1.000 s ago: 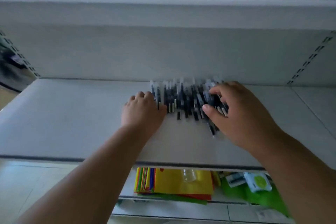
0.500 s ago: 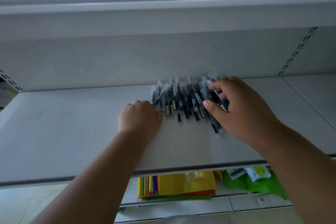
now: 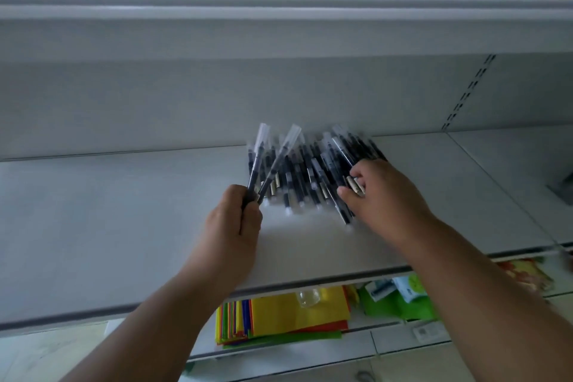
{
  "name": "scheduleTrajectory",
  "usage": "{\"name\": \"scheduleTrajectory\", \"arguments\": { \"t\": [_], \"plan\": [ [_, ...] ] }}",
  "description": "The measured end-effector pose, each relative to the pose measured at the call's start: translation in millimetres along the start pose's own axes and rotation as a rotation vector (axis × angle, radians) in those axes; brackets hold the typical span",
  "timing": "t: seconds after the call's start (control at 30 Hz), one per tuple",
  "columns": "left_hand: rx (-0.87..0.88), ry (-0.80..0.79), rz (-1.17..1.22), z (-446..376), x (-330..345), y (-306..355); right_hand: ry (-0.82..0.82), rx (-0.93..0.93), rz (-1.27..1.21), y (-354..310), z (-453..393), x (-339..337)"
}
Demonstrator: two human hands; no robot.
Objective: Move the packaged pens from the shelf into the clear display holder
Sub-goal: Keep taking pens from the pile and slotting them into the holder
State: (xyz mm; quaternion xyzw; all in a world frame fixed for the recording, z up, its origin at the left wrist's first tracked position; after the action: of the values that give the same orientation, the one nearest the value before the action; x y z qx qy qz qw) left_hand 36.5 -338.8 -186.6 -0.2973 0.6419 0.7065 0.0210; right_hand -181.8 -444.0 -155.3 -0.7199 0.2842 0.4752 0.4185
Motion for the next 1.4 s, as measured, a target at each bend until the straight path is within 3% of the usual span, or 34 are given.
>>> {"name": "scheduleTrajectory", "arguments": {
  "t": [0.33, 0.53, 0.67, 0.77, 0.97, 1.17, 1.4],
  "plan": [
    [-0.153, -0.132, 0.428, 15, 17, -8, -0.079, 0.144, 0.13, -1, -6, 12],
    [-0.037, -0.061, 0.102, 20, 15, 3, -0.075, 0.185, 0.04, 3, -1, 12],
    [-0.064, -0.094, 0.139, 18, 21, 5, 0.057, 0.22, -0.16, 16, 7, -3],
    [-0.109, -0.12, 0.242, 16, 29, 7, 0.134, 0.264, -0.501, 29, 22, -11],
    [-0.105, -0.134, 0.264, 24, 61, 27, 0.147, 0.254, -0.876, 44, 60, -44],
    [-0.093, -0.245, 0.313, 51, 133, 75, 0.377, 0.22, -0.778, 92, 125, -111],
    [-0.086, -0.317, 0.342, 110, 276, 152, 0.514, 0.26, -0.623, 214, 233, -200]
  ]
}}
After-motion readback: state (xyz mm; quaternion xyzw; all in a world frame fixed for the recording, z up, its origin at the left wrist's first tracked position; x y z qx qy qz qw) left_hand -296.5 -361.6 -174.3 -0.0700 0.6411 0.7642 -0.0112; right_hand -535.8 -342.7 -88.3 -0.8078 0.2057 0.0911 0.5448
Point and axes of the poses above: each hand's wrist, its own z-axis away from the middle knuckle, its own x-axis out of the palm, y = z × x, the point moved 8 cm from there along -z, towards the middle knuckle, and after that the axes turned 11 degrees about -x, right-handed, at the moved point
